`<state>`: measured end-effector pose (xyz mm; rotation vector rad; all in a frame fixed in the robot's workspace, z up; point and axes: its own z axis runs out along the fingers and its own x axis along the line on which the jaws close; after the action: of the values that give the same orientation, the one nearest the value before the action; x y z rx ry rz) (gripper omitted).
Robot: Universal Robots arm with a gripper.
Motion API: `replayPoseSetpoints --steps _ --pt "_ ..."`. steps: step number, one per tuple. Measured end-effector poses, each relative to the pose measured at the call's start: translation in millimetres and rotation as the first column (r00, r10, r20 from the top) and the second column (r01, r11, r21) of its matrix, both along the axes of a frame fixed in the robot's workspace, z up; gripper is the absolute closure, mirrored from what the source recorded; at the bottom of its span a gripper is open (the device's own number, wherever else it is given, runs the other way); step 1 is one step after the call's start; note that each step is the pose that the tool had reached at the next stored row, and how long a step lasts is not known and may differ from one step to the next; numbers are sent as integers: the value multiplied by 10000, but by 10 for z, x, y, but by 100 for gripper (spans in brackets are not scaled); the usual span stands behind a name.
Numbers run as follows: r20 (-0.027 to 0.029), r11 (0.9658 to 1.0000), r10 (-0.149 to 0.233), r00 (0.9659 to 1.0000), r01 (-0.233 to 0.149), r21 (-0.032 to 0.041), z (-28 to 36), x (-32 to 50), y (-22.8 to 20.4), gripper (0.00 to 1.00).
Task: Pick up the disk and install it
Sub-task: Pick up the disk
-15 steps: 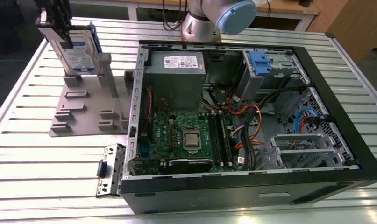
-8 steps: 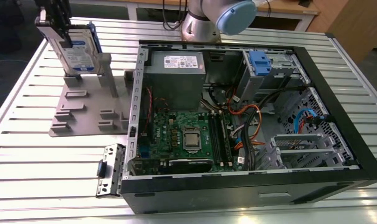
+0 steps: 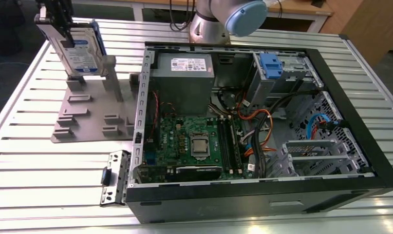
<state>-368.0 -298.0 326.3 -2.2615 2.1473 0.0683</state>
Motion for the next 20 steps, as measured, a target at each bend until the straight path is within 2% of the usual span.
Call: replayPoseSetpoints --steps 13,20 --pt "0 10000 0 10000 0 0 117 0 0 64" --pt "0 10000 0 10000 0 1 201 0 0 64"
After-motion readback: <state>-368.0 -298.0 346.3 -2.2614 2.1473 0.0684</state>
